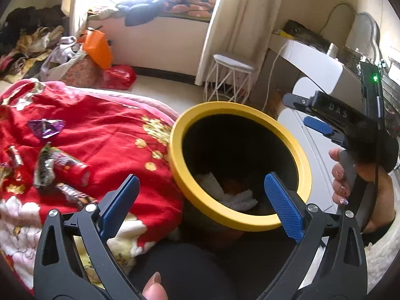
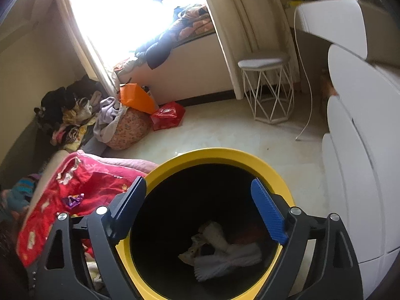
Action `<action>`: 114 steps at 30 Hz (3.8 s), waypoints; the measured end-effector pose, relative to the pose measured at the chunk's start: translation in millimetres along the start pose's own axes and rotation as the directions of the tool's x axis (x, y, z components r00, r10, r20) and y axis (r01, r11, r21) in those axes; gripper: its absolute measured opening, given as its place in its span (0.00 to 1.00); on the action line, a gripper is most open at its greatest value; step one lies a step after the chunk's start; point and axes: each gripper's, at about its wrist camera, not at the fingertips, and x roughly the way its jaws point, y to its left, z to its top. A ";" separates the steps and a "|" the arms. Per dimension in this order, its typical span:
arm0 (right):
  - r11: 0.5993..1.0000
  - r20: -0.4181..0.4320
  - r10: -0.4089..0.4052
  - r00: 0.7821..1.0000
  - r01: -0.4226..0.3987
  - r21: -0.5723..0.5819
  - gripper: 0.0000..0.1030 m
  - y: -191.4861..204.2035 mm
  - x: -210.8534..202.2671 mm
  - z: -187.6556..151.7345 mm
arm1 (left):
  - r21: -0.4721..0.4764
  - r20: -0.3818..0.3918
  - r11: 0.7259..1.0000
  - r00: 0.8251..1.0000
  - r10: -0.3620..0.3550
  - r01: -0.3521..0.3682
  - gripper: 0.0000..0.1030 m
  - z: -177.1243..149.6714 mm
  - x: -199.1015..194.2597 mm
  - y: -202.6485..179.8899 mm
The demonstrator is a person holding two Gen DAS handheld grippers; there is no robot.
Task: Collect trash
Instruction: 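Move both tools back over the remaining wrappers on the bedspread, then grasp the clear wrapper with the left tool while the right tool grasps the red candy tube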
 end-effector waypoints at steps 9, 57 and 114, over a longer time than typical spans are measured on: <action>0.998 0.019 0.013 1.000 -0.012 -0.059 0.90 24.8 -10.6 1.0 | -0.017 0.055 0.999 0.998 0.036 -0.035 0.90 3.6 -28.2 15.6; 0.916 -0.009 0.216 0.976 -0.206 -0.343 0.92 174.4 -49.6 -27.6 | -0.194 0.230 0.955 0.935 0.269 -0.227 0.90 3.7 -144.6 132.6; 0.725 -0.360 0.133 0.923 -0.338 -0.600 0.55 270.2 101.4 -100.5 | -0.465 -0.013 0.827 0.936 0.352 -0.317 0.60 -55.3 -109.9 284.7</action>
